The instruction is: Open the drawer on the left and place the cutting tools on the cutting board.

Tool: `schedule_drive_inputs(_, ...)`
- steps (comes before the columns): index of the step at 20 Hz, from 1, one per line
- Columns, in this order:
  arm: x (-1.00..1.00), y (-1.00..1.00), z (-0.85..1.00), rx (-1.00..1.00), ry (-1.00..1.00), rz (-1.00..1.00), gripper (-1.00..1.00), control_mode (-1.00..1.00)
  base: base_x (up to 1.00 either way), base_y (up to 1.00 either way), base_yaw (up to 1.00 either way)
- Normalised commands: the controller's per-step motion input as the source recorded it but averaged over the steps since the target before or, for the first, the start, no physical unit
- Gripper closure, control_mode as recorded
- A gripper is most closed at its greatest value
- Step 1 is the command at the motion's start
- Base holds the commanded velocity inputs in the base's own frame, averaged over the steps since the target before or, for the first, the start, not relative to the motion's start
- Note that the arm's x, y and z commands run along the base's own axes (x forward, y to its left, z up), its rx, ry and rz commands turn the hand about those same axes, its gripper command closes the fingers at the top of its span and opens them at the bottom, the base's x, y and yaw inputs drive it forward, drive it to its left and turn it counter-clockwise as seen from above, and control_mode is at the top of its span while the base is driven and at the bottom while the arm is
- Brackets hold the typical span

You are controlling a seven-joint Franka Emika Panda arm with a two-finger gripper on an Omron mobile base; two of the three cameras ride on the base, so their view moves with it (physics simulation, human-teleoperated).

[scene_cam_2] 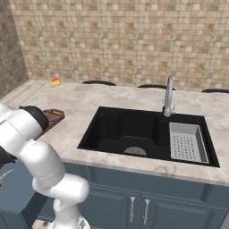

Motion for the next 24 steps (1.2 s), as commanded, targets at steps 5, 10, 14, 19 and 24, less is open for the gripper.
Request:
schedule_drive_inputs(5, -0.23, 0.2, -0.18, -0.17, 0.0, -0.01, -1.0, -1.0, 0.0, 0.0, 0.0)
schedule_drive_inputs(10, 0.0, 0.02, -0.07, -0.05, 0.0, 0.0, -1.0, -1.0, 0.0, 0.0, 0.0)
schedule_drive_inputs(14, 0.01, 0.0, -0.11, -0.01, 0.0, 0.0, -1.0, -1.0, 0.0, 0.0, 0.0)
schedule_drive_inputs(19, 0.0, -0.05, -0.39, -0.05, 0.0, -0.09, -1.0, -1.0, 0.0, 0.0, 0.0)
schedule_drive_inputs(24, 0.0, 0.0, -0.29, -0.02, 0.0, -0.2, -1.0, -1.0, 0.0, 0.0, 0.0)
